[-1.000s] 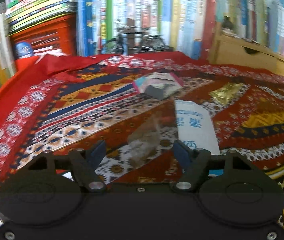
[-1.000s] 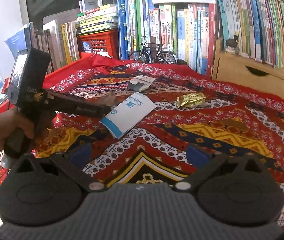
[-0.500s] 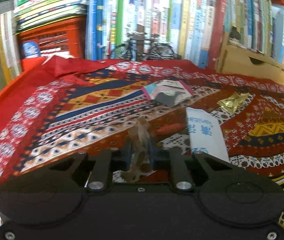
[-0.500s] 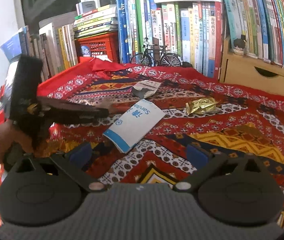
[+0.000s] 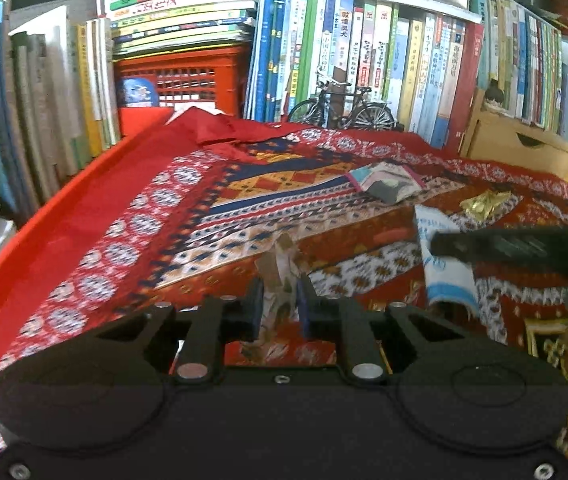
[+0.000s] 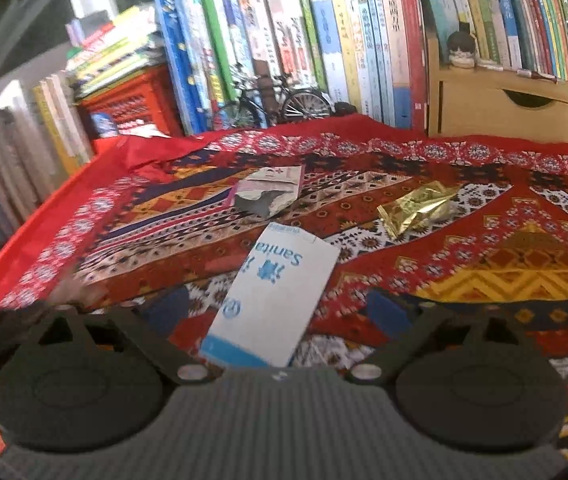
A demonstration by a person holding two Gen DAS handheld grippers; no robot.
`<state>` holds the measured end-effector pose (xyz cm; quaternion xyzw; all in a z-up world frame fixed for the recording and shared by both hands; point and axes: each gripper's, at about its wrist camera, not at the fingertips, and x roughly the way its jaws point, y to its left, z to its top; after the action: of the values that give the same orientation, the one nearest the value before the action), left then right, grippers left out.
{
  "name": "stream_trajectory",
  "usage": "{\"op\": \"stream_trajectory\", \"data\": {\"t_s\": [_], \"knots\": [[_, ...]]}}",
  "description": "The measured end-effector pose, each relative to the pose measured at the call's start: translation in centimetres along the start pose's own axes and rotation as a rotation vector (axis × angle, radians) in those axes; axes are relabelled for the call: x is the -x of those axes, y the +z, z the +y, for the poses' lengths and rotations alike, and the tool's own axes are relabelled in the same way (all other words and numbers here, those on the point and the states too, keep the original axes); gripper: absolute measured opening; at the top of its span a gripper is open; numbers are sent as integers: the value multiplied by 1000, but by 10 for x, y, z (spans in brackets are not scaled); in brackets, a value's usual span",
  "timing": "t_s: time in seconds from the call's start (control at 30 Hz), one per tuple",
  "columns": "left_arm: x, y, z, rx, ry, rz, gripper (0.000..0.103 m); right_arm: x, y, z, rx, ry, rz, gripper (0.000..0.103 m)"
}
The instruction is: Organize books
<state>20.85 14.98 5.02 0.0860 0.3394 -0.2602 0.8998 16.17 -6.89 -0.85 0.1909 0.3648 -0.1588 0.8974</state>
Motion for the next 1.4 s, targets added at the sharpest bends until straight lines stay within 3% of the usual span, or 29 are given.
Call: {"op": "stream_trajectory", "data": {"t_s": [0.1, 0.17, 0.37, 0.93, 1.17, 1.4], "knots": [[11, -10, 5, -20, 23, 22, 17, -18, 1, 7, 4, -48, 36, 86], [20, -17, 9, -25, 44, 33, 17, -24, -1, 12, 33, -78, 47, 60], [38, -30, 16, -14, 68, 47, 17, -15, -4, 7, 37, -96, 30, 33], [68, -39, -4, -24, 0, -21, 18, 54, -28, -12, 63, -48, -39, 29], [93, -55, -6, -44, -35, -56, 17, 98, -68, 11, 167, 9, -11, 27], [125, -74, 0, -54, -75, -71, 17, 144, -112, 35, 180, 50, 15, 27]]}}
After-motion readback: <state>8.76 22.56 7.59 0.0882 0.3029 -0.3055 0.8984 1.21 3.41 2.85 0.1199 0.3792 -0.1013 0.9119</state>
